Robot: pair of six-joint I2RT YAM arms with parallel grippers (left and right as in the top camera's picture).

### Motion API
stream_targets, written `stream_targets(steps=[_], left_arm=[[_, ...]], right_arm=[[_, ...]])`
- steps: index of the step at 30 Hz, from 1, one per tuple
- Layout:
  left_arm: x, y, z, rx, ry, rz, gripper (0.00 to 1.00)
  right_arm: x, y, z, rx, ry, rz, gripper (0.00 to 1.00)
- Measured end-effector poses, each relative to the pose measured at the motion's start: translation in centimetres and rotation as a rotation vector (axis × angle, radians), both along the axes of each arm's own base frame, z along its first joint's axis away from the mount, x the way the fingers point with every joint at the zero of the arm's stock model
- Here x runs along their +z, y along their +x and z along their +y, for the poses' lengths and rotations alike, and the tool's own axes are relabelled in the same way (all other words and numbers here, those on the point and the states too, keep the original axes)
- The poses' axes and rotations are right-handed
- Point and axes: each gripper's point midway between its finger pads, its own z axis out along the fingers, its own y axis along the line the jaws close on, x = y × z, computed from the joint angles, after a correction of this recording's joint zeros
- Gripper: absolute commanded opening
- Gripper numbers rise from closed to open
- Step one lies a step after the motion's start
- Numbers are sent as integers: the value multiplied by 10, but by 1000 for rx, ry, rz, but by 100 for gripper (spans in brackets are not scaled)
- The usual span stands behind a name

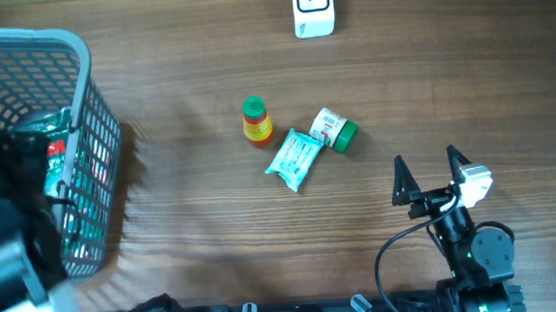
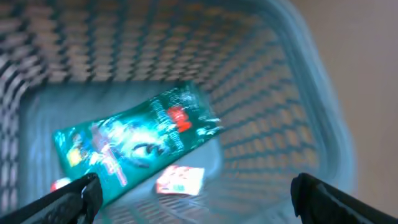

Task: Scan the item barcode
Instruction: 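Carry the jar out and set it right of the wipes, then reach the left gripper into the basket and grasp the green glove bag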

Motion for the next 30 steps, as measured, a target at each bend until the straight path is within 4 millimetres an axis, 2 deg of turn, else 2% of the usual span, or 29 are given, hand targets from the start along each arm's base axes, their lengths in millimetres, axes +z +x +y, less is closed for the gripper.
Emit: stream_targets(steps=[3, 7, 11, 15, 18, 20, 24, 30], left_arm=[[-32, 10, 21, 47, -107, 71, 100], [-74, 29, 38, -104, -109, 282, 100], [-130, 38, 43, -292, -143, 544, 100], [-172, 36, 42, -453, -186, 737, 100], [-196, 36, 42, -572, -200, 839, 100], [-209, 37, 42, -658, -200, 895, 100], [-222, 45, 46, -784, -156, 941, 100], [-229, 61, 55, -924, -56, 966, 100]], right_arm=[[0, 0, 0, 0, 0, 0, 100], [0, 0, 0, 0, 0, 0, 100], [0, 0, 0, 0, 0, 0, 100], [0, 0, 0, 0, 0, 0, 100], [0, 0, 0, 0, 0, 0, 100], [0, 0, 0, 0, 0, 0, 100], [0, 0, 0, 0, 0, 0, 100], [0, 0, 0, 0, 0, 0, 100]])
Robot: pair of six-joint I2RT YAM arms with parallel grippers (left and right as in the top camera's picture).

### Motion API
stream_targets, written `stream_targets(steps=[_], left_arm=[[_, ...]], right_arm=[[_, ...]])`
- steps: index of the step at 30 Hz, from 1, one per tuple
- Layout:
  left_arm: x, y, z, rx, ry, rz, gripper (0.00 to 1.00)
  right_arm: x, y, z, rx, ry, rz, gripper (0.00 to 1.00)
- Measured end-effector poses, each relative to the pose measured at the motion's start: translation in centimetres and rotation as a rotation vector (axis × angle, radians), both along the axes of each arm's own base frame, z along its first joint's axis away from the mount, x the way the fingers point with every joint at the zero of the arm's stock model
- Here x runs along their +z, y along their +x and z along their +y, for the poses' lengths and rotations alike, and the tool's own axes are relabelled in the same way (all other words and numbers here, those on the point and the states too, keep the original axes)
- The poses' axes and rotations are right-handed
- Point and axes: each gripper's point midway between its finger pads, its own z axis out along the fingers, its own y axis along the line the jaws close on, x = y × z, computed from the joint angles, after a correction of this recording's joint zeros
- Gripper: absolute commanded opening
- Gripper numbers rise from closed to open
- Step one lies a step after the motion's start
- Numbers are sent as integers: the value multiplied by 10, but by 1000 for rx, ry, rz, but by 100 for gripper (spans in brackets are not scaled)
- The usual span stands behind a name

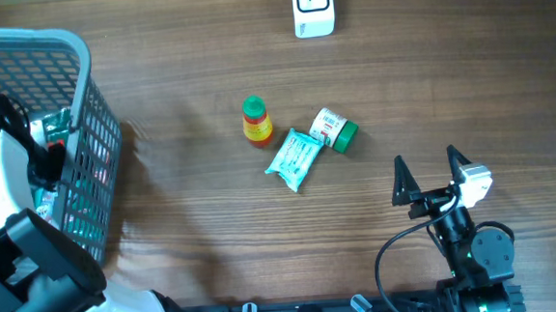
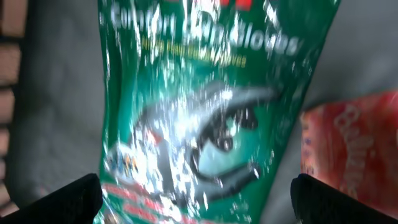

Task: Scan the item barcode
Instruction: 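Reach the left gripper into the basket and grasp the green glove bag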

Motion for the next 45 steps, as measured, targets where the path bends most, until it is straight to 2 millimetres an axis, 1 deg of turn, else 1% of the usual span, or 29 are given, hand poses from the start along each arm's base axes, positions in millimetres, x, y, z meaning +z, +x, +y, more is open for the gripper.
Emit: stream_targets(steps=[5, 10, 13, 14, 17, 20, 22, 26, 30, 33, 37, 39, 42, 45], left_arm=[[-6, 20, 12, -86, 44, -41, 100], [-22, 27, 17, -114, 42, -29, 100], [-31, 31, 11, -130, 20, -20, 100], [-33, 35, 8, -140, 14, -30, 100], [-31, 55, 1, -164, 9, -98, 100], [-27, 77, -3, -126, 8, -193, 100], [-26, 82, -7, -103, -6, -220, 100], [-28, 82, -10, -77, -29, -224, 100], [-41, 74, -15, -79, -61, -172, 100], [-55, 67, -14, -78, -67, -120, 100], [-54, 62, -9, -70, -39, -75, 100], [-52, 56, -4, -66, -4, -39, 100], [-47, 44, 12, -47, 92, 30, 100], [-40, 22, 32, -17, 201, 131, 100]], right_arm=[[0, 0, 0, 0, 0, 0, 100], [0, 0, 0, 0, 0, 0, 100], [0, 0, 0, 0, 0, 0, 100], [0, 0, 0, 0, 0, 0, 100], [0, 0, 0, 0, 0, 0, 100], [0, 0, 0, 0, 0, 0, 100], [0, 0, 0, 0, 0, 0, 100], [0, 0, 0, 0, 0, 0, 100], [0, 0, 0, 0, 0, 0, 100], [0, 0, 0, 0, 0, 0, 100], [0, 0, 0, 0, 0, 0, 100], [0, 0, 0, 0, 0, 0, 100], [0, 0, 0, 0, 0, 0, 100], [0, 0, 0, 0, 0, 0, 100]])
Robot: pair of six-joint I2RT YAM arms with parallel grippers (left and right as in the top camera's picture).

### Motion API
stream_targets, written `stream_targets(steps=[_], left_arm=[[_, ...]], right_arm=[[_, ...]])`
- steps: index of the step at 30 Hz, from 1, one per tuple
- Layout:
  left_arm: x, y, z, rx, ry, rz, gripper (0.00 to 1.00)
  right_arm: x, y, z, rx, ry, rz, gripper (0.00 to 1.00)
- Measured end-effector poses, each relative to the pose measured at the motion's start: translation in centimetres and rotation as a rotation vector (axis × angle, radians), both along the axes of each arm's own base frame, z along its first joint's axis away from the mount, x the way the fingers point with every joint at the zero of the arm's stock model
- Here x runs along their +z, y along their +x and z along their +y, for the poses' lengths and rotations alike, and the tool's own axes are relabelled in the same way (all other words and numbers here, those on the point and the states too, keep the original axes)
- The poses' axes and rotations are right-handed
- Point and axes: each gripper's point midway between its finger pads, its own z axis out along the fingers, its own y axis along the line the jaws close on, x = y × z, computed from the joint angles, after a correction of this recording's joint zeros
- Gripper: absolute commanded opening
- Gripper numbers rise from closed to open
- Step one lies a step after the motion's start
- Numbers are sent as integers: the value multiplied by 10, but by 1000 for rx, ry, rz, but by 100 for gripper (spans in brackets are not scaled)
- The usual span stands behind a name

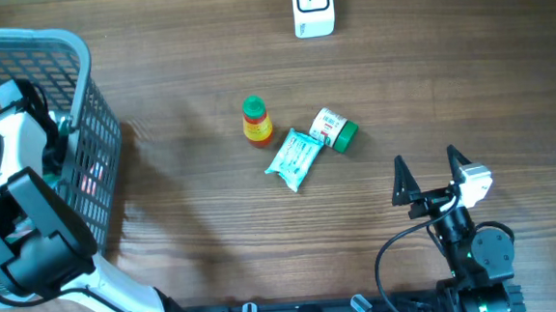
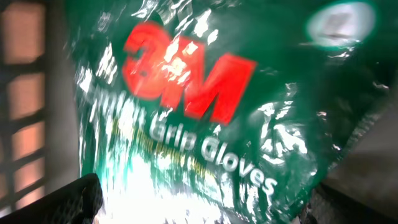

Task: Scan the item barcode
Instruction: 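Reach the left gripper into the basket and grasp the green glove bag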

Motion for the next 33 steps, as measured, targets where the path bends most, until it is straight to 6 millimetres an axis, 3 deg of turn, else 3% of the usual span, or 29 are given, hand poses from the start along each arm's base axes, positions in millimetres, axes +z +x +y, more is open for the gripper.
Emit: stream_targets(steps=[4, 6, 9, 10, 11, 12, 13, 15, 16, 23, 28, 31, 33], left_arm=[[4, -22, 23, 56, 74, 67, 89], [3, -30, 30, 83, 84, 80, 79], [1, -41, 39, 111, 97, 105, 74], [1, -44, 42, 120, 104, 110, 56], [2, -45, 44, 126, 112, 111, 46], [1, -46, 46, 135, 115, 108, 36], [-2, -47, 46, 136, 111, 110, 33], [-9, -51, 45, 132, 106, 134, 9], [-9, -51, 46, 134, 106, 135, 4], [-15, -51, 39, 135, 49, 120, 4], [-6, -44, 34, 193, 31, 51, 4], [32, -18, 31, 214, 32, -96, 4], [72, 0, 28, 207, 43, -228, 4]], right_arm=[[0, 0, 0, 0, 0, 0, 100], [0, 0, 0, 0, 0, 0, 100], [0, 0, 0, 0, 0, 0, 100], [0, 0, 0, 0, 0, 0, 100], [0, 0, 0, 0, 0, 0, 100], [0, 0, 0, 0, 0, 0, 100], [0, 0, 0, 0, 0, 0, 100], [0, 0, 0, 0, 0, 0, 100], [0, 0, 0, 0, 0, 0, 100], [0, 0, 0, 0, 0, 0, 100], [0, 0, 0, 0, 0, 0, 100], [0, 0, 0, 0, 0, 0, 100], [0, 0, 0, 0, 0, 0, 100]])
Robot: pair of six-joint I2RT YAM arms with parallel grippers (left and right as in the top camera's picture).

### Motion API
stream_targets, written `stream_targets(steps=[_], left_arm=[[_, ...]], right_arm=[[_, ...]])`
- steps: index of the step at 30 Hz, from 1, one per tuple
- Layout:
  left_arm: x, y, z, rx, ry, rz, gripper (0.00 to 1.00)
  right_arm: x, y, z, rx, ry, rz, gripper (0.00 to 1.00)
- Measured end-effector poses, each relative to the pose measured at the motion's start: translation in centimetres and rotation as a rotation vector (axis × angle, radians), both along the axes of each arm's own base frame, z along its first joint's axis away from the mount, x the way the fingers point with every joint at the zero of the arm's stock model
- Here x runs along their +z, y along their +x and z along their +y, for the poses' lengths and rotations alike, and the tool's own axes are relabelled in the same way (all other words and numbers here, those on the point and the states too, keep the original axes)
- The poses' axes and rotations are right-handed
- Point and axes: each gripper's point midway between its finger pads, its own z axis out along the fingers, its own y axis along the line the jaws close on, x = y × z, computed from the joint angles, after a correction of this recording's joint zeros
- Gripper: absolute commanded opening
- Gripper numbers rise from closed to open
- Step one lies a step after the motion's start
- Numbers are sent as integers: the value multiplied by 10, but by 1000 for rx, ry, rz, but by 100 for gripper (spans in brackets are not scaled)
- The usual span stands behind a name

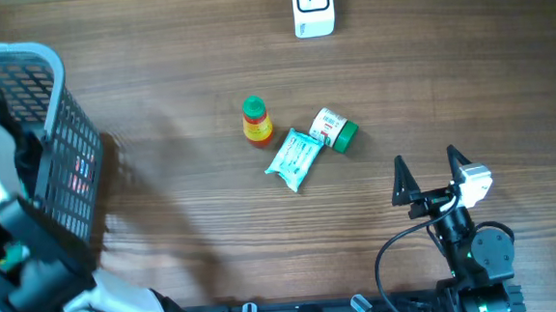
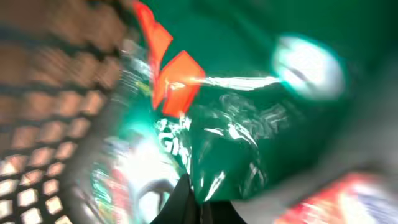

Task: Scan the item barcode
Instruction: 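Reach the left gripper into the basket and grasp the green glove bag, then lift the glove bag out and lay it left of the wipes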

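In the left wrist view, a shiny green glove packet (image 2: 249, 118) with red lettering fills the frame, blurred. My left gripper (image 2: 194, 202) is shut on a fold of it at the bottom centre. From overhead, the left arm (image 1: 0, 192) reaches down into the grey mesh basket (image 1: 70, 159), hiding the gripper and packet. The white scanner (image 1: 313, 9) stands at the table's far edge. My right gripper (image 1: 426, 171) stands open at the near right, holding nothing.
On the table's middle lie an orange bottle with a green cap (image 1: 255, 120), a teal packet (image 1: 294, 158) and a white bottle with a green cap (image 1: 333, 128). A red packet (image 2: 348, 199) lies in the basket beside the green one.
My left gripper was open over the green packet's lettering and is now shut on a fold of it. The basket has shifted a little to the left. The right arm is unchanged.
My left gripper was open high above the basket with the green packet lying at the bottom. It was then close over the packet, still open, then nearer its red lettering. Now it is pinched shut on the packet inside the shifted basket.
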Motion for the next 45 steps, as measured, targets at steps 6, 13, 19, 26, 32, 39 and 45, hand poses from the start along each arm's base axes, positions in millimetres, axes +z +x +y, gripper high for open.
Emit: stream_targets(steps=[6, 13, 19, 26, 32, 39, 45], left_arm=[[152, 18, -23, -44, 137, -449, 4], [269, -21, -54, -37, 277, -788, 4], [325, -49, -102, -148, 256, -1008, 4], [361, -61, -173, -376, 84, -1218, 4], [348, -65, -227, -489, -156, -1218, 4], [317, -65, -280, -575, -411, -1105, 4], [291, -67, -313, -562, -589, -984, 4]], right_arm=[[0, 0, 0, 0, 0, 0, 100], [0, 0, 0, 0, 0, 0, 100], [0, 0, 0, 0, 0, 0, 100], [0, 0, 0, 0, 0, 0, 100], [0, 0, 0, 0, 0, 0, 100], [0, 0, 0, 0, 0, 0, 100], [0, 0, 0, 0, 0, 0, 100]])
